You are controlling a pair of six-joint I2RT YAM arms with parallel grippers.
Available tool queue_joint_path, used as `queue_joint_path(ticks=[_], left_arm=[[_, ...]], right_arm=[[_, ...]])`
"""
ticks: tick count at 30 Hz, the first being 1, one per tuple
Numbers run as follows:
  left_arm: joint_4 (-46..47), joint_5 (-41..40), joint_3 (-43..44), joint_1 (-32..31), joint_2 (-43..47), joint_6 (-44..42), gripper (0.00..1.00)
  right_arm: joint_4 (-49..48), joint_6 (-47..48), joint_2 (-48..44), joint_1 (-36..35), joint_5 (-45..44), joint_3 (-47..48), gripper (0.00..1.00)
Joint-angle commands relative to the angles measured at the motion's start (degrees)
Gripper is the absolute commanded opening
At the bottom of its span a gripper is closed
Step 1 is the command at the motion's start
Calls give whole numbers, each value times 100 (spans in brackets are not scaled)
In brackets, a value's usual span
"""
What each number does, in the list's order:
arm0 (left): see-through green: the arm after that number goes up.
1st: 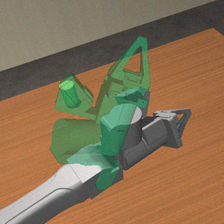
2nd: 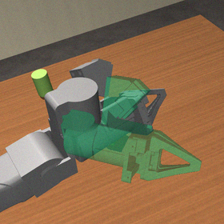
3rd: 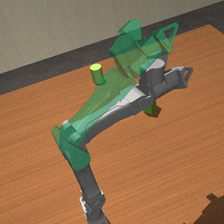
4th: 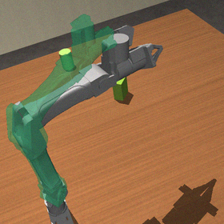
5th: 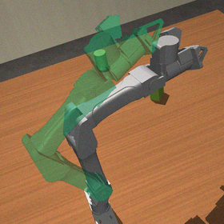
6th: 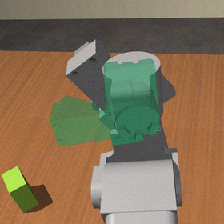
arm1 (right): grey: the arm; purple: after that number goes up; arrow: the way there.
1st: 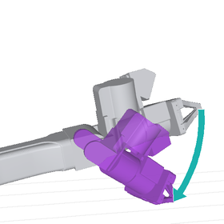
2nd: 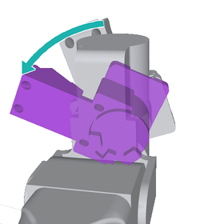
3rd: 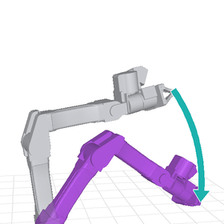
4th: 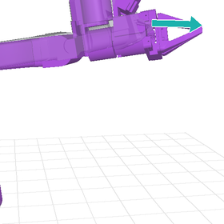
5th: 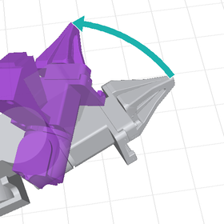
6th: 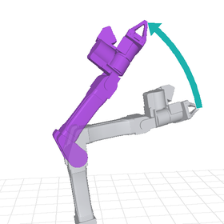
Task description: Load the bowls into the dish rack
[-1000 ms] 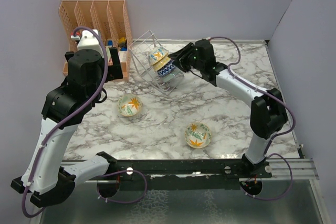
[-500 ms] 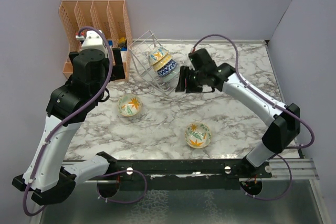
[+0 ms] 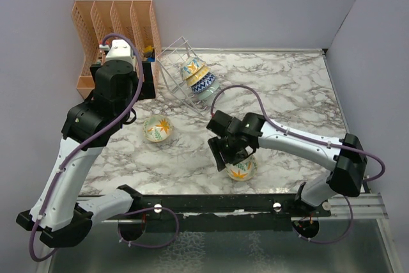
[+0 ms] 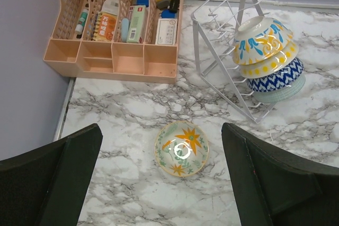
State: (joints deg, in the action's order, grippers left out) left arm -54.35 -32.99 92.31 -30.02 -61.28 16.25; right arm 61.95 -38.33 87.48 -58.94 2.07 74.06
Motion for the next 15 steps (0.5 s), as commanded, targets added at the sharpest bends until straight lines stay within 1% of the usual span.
queue_joint_path(ticks=[1,6,9,15], left_arm=[[100,131,37,-15,52,77,99],[60,135,45,-14,63,103,99],[46,135,42,-13,69,125,99],[23,77,67,-13,82,120,99]], right_arm=[[138,-171,171,-366,-679,-273,57],[-116,-25,285,-414,-1174,-680,57],[-368,49,433,-483,-1313,-856,57],[-707,182,847,-797,-1533,-882,55]])
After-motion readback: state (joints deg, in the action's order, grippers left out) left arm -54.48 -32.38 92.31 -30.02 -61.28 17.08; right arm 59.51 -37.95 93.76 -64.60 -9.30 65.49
